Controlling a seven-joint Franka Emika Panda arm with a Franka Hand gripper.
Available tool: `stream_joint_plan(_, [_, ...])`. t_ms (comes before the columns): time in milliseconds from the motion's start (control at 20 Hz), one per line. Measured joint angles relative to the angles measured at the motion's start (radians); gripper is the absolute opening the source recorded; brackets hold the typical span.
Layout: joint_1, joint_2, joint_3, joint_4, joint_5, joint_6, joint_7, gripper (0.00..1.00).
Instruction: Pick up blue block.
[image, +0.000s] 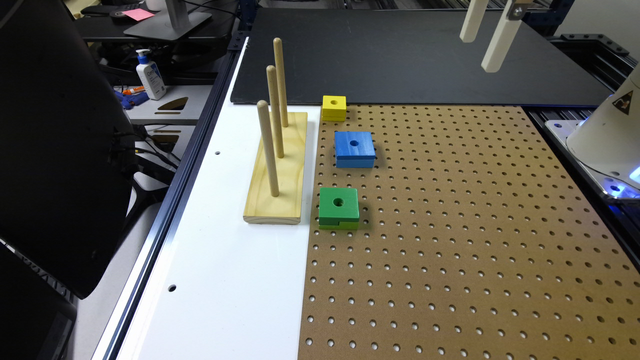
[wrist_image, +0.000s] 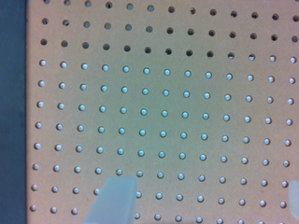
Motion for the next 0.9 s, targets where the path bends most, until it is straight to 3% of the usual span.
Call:
stream_joint_plan(400, [-0.002,0.0,0.0,0.003,0.0,0.004,0.0,1.0])
stream_joint_plan(900, [-0.004,0.009,0.0,0.007,0.0,0.044,0.0,1.0])
